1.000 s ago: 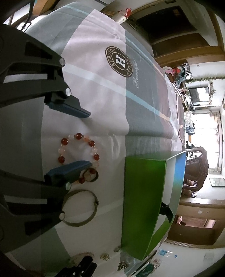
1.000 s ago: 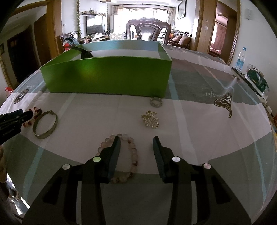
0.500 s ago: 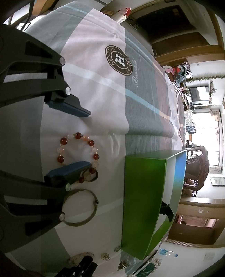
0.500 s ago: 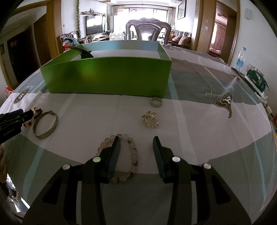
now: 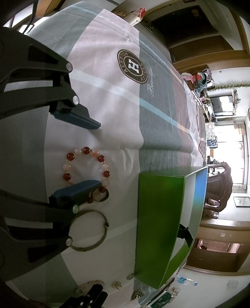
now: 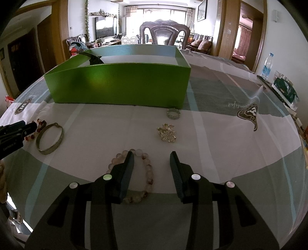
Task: Organize jewelry
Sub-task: 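Close the left gripper on the red-and-white bracelet while the right gripper grasps the pink bead bracelet, then carry both bracelets over the green box and open both grippers to drop them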
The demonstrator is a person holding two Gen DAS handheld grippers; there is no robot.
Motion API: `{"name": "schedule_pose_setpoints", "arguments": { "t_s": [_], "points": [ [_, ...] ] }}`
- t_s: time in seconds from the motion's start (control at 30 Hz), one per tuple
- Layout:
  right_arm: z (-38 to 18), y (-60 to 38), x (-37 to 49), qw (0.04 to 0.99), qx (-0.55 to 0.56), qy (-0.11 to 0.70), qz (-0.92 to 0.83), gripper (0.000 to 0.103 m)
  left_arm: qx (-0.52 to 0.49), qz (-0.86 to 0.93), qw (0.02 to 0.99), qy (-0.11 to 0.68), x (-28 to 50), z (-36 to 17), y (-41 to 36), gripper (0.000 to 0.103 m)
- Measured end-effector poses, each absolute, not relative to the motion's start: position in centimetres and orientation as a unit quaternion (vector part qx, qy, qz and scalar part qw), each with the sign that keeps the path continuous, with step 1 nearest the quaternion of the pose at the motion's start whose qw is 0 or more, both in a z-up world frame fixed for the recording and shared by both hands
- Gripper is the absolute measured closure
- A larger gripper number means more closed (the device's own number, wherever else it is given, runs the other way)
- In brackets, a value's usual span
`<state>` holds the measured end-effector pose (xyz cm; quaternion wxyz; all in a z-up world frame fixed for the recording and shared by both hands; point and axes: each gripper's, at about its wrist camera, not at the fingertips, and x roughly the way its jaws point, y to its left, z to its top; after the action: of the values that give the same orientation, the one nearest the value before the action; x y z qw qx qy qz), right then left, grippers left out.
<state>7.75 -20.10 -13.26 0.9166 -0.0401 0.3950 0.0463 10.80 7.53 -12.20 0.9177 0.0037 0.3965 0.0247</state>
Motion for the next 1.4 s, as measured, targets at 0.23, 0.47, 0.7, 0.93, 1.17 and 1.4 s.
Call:
{"name": "schedule_pose_setpoints", "arguments": {
  "t_s": [0.23, 0.47, 0.7, 0.93, 1.17, 1.4],
  "points": [
    [-13.2, -20.0, 7.7, 0.917, -0.041, 0.394, 0.045, 0.063, 0.004, 0.025, 0.918, 0.396, 10.8, -12.2, 7.5, 0.047],
    [-13.2, -20.0, 7.7, 0.917, -0.042, 0.394, 0.045, 0.063, 0.004, 0.025, 0.918, 0.396, 10.8, -12.2, 7.5, 0.047],
    [-13.2, -20.1, 7.7, 0.917, -0.040, 0.394, 0.045, 0.063, 0.004, 0.025, 0.918, 0.397, 10.8, -12.2, 7.5, 0.047],
    [-12.9, -19.4, 7.4, 0.911, -0.039, 0.406, 0.059, 0.094, 0.021, -0.027, 0.910, 0.412, 11.4, -11.8, 6.1, 0.094],
    [-9.9, -19.7, 7.9, 0.913, -0.017, 0.398, 0.090, 0.095, -0.003, -0.074, 0.902, 0.426, 12.0, -10.3, 6.6, 0.095],
    [-3.9, -20.9, 9.3, 0.936, -0.016, 0.340, 0.093, 0.095, -0.008, -0.104, 0.919, 0.379, 11.9, -4.0, 7.4, 0.095]
  ]
}}
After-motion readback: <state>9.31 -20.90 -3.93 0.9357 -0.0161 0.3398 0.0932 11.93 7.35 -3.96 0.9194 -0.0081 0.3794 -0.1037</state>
